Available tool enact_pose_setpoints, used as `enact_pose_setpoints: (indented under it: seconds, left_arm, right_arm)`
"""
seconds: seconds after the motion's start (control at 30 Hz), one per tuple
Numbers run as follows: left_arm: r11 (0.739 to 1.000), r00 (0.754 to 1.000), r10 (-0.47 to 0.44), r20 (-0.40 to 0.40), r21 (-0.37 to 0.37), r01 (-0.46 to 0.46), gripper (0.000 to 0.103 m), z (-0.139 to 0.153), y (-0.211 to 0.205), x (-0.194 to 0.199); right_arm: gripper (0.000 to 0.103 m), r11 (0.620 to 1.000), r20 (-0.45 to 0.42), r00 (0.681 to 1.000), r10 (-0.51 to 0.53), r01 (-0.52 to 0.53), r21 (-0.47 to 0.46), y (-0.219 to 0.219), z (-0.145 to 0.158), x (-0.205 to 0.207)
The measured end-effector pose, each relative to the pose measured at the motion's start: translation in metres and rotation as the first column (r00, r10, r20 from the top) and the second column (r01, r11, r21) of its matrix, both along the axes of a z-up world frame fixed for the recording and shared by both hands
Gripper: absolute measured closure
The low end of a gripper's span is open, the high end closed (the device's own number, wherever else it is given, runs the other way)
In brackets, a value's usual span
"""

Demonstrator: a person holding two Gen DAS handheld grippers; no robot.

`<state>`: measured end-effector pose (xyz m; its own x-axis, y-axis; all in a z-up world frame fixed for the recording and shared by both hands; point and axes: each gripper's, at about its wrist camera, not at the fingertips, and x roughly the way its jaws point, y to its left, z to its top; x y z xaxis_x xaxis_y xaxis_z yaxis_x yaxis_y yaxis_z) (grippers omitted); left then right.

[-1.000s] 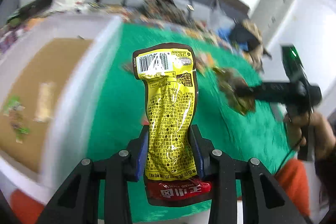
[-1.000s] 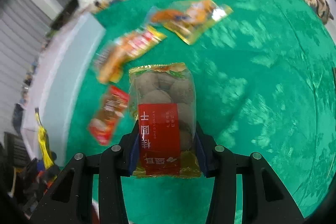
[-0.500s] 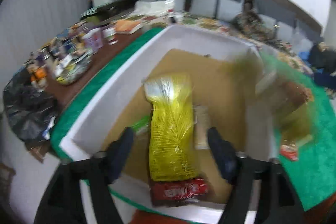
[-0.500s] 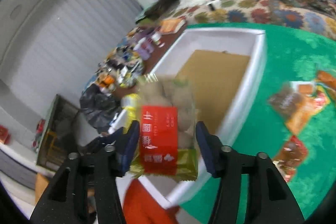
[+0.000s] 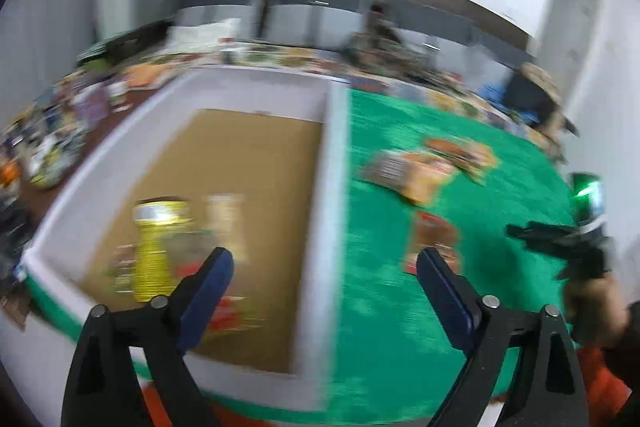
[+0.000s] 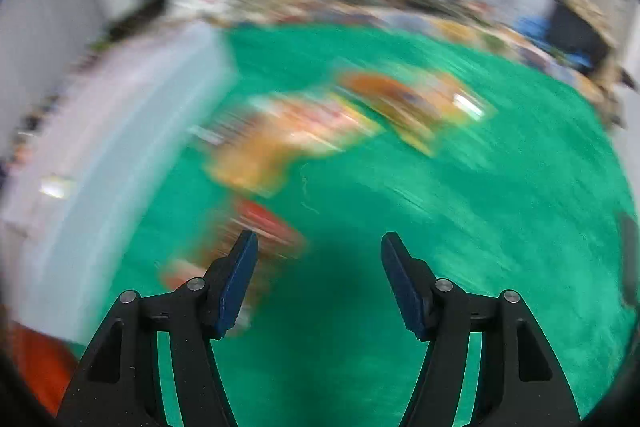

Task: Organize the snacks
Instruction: 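Drop the yellow packet into the white box with the left tool while the right tool drops the red-labelled bag, then move the left tool over the red fish-printed packet on the bed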

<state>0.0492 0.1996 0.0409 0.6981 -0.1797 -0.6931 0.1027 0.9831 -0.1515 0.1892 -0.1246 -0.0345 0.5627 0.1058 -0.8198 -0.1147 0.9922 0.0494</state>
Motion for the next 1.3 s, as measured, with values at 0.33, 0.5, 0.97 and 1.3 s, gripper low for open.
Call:
enact_pose_setpoints:
  seconds: [0.33, 0.5, 0.97, 1.3]
  left_arm:
    - [0.964, 0.946, -0.24, -0.217, 0.057, 0.258, 0.007, -0.063, -0.133, 0.049]
    - [0.96, 0.941, -0.236, -0.243, 0.089, 0.264, 0.007, -0.083, -0.153, 0.079]
    - [0.952, 0.92, -0.236, -0.314, 0.118, 0.284, 0.007, -0.133, -0.182, 0.127]
    - [0.947, 0.932, -0.211, -0.296, 0.173, 0.27, 0.0, -0.144, -0.179, 0.139]
  right_arm:
    - [0.035, 0.981, 0.046, 0.981, -0.189, 0.191, -0.036, -0.104, -0.058, -0.03]
    - [0.029, 0.981, 0.065, 0.979, -0.192, 0.194, -0.023, -0.117, -0.058, -0.033]
    - [0.022, 0.977, 0.058, 0.976, -0.209, 0.21, -0.025, -0.123, -0.06, -0.031]
    - [0.022, 0.977, 0.058, 0.976, -0.209, 0.21, -0.025, -0.123, -0.06, -0.031]
